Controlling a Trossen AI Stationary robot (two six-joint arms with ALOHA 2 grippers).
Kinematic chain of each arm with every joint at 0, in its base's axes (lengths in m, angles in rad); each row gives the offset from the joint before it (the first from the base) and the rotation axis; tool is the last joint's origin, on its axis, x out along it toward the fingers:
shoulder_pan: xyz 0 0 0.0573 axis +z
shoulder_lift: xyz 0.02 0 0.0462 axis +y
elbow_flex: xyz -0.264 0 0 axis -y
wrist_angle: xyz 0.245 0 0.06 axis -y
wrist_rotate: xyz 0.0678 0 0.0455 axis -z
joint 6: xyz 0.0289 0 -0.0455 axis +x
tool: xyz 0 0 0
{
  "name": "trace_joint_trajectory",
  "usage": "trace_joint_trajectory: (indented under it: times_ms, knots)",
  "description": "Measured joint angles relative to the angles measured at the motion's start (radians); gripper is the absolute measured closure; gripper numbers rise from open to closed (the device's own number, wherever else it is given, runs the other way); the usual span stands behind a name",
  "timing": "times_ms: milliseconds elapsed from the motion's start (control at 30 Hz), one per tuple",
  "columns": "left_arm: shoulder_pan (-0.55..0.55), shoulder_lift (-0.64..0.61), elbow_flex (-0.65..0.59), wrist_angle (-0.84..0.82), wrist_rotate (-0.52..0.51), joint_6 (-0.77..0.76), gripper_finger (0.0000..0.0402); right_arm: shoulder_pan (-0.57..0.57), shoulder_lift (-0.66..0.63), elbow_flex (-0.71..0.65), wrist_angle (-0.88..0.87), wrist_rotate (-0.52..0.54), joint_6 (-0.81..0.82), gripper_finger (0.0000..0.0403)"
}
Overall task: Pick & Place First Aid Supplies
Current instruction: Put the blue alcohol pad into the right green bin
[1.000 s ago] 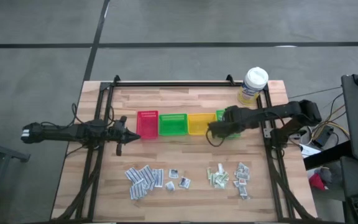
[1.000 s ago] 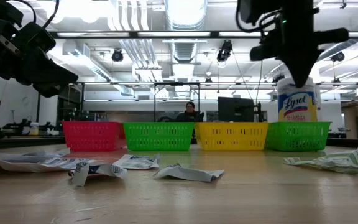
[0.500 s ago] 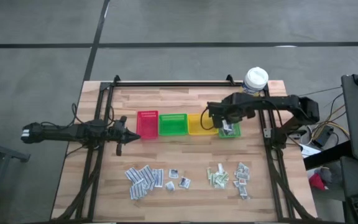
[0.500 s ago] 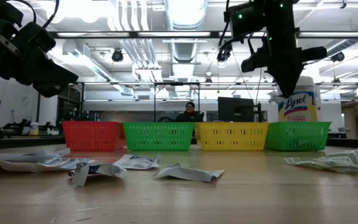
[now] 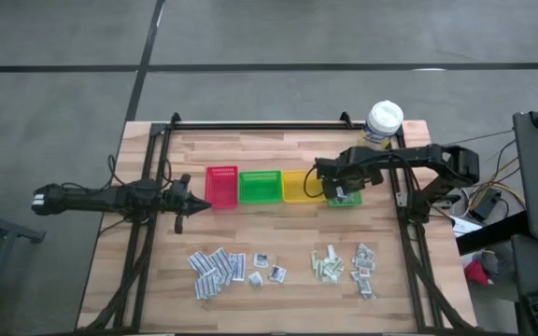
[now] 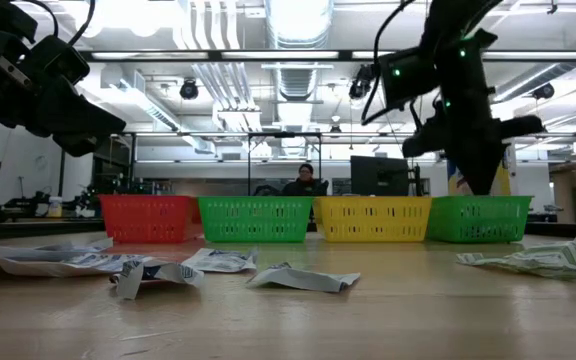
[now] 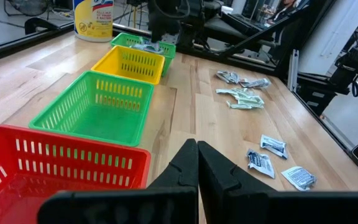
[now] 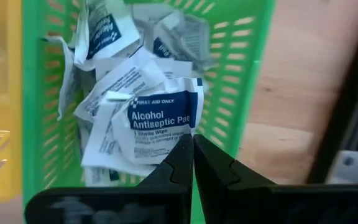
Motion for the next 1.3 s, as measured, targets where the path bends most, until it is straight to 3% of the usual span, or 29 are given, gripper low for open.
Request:
trace_joint_trajectory:
  times_ms: [700,1133,1300]
  knots:
    - [0.0,0.0,0.0,0.0,0.0,0.0,0.0401,0.001,0.0,-0.053,0.034,0.022,-0.023,0.0391]
    - [0.0,0.0,0.0,0.0,0.0,0.0,0.0401,0.001,-0.001,-0.051,0.024,0.021,-0.115,0.0304]
    - [0.0,0.0,0.0,0.0,0.0,0.0,0.0401,0.001,-0.001,0.001,-0.044,0.017,-0.119,0.0288]
